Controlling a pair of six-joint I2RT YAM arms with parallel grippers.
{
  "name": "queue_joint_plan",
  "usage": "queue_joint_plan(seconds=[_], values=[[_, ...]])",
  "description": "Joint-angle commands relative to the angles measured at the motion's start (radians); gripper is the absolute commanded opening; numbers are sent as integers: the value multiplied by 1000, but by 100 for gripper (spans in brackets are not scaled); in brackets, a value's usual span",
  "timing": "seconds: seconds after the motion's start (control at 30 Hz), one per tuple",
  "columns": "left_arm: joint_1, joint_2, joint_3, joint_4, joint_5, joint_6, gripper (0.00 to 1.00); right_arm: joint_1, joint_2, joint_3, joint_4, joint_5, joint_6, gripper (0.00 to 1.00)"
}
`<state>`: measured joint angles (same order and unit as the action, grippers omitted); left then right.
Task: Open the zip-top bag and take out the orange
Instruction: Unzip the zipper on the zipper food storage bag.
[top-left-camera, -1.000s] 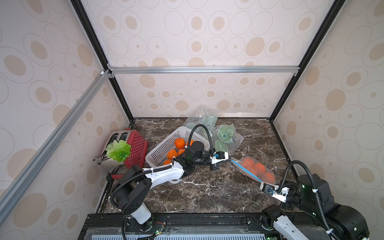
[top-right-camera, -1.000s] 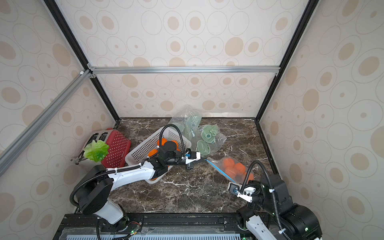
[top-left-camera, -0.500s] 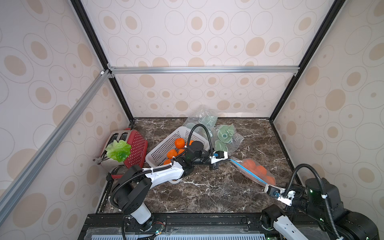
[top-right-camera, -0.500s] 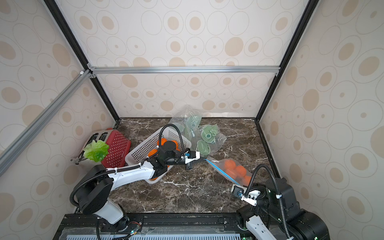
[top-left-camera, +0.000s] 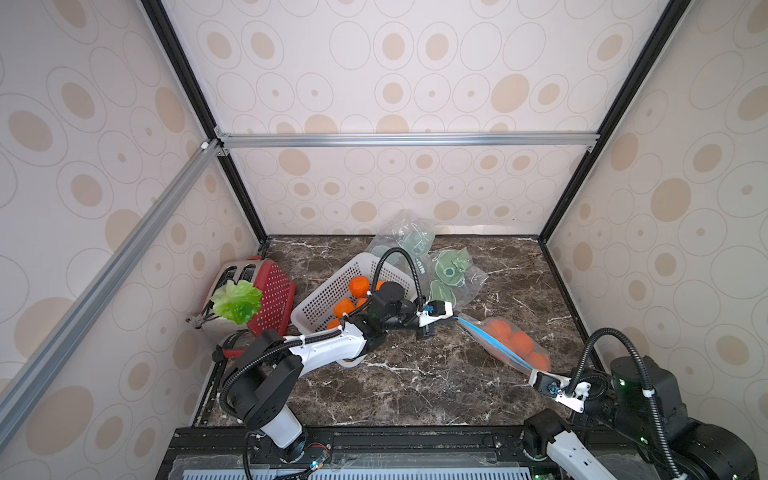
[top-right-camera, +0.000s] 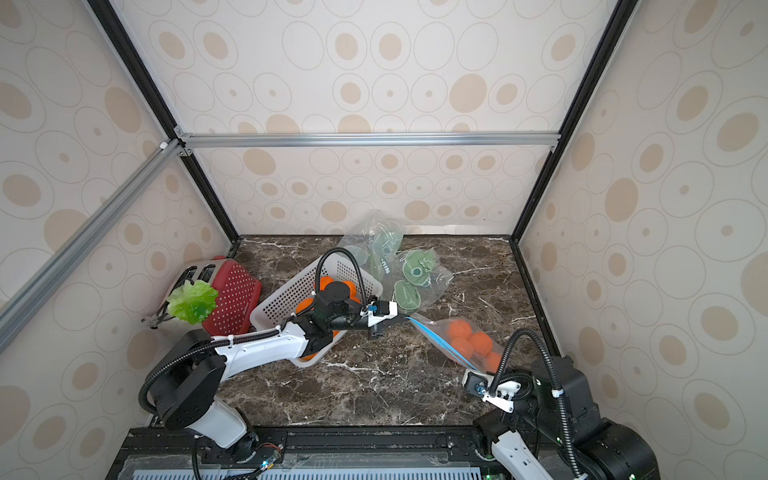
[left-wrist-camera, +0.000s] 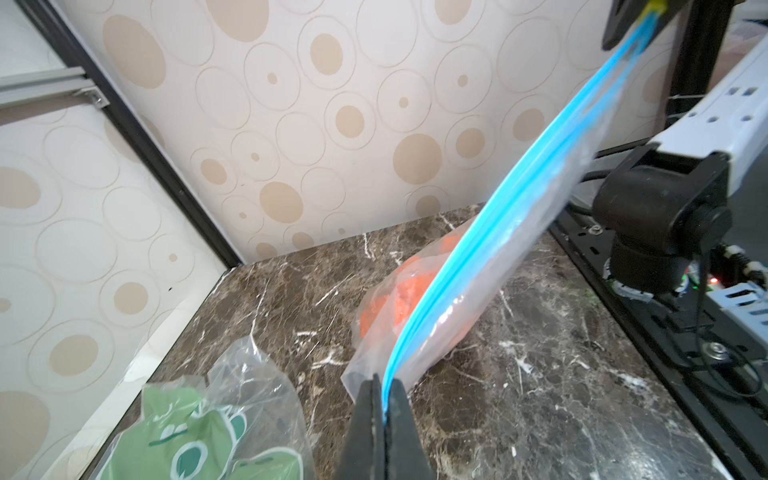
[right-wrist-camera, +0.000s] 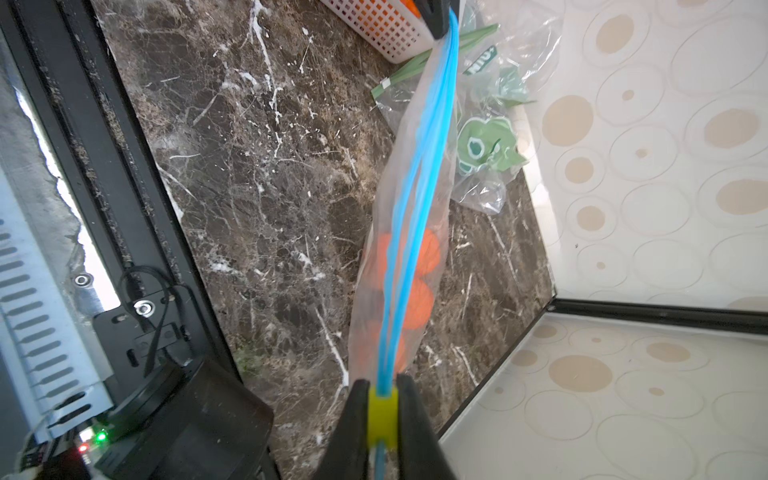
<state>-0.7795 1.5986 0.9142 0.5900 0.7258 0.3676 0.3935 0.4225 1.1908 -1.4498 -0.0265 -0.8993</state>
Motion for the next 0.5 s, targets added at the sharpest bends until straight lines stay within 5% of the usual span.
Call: queue_joint_plan(seconds=[0.0,0.27,0.4,0.47], values=[[42,-7,9,16,-4,-24,0,6,-19,-44,-47,-39,25,46],[42,3,0,30,35,-19,0,6,-13,-112,146,-384,212,60],[41,2,6,21,54,-23,0,5,-14,-116,412,-337,560,60],[42,0,12,-3,68,-12,0,5,0,-133,505,-345,627,59]])
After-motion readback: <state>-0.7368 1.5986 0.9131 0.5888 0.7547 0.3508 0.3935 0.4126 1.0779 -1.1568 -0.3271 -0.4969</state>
